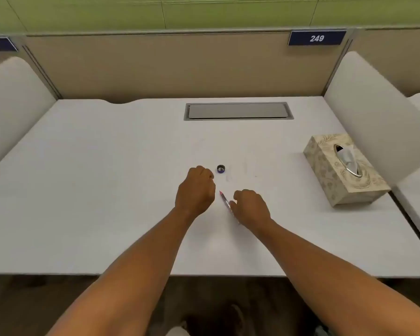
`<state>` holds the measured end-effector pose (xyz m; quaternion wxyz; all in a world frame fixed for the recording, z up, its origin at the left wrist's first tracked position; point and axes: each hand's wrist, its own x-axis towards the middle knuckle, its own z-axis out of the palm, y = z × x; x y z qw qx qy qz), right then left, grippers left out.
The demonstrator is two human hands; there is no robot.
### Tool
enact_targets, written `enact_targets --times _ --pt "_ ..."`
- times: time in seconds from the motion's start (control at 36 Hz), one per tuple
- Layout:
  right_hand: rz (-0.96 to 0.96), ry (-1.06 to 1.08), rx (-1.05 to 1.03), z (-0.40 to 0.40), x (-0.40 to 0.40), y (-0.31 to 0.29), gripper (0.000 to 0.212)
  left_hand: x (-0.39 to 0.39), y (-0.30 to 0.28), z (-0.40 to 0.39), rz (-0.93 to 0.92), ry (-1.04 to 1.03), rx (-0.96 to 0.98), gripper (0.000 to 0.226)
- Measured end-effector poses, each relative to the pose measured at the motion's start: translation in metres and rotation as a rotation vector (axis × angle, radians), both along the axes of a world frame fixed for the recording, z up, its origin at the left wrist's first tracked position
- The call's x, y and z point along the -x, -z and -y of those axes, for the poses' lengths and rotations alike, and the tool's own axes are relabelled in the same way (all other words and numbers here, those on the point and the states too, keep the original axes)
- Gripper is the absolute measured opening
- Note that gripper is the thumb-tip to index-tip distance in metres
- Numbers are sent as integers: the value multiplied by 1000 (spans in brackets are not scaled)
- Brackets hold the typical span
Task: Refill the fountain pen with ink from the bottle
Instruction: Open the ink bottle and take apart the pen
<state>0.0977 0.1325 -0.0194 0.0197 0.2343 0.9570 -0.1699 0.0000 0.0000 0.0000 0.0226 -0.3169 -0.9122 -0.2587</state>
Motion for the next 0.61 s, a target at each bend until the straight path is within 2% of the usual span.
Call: enact_targets --times 0.17,0.44,0.61 --pt "62 16 95 6 -1 14 23 -4 18 3 75 -38 -29 18" --pt "60 78 73 11 1 23 19 -3 37 5 280 -29 -141 17" --pt "-53 175 165 15 4 16 21 -1 31 -1 404 -50 -282 17"
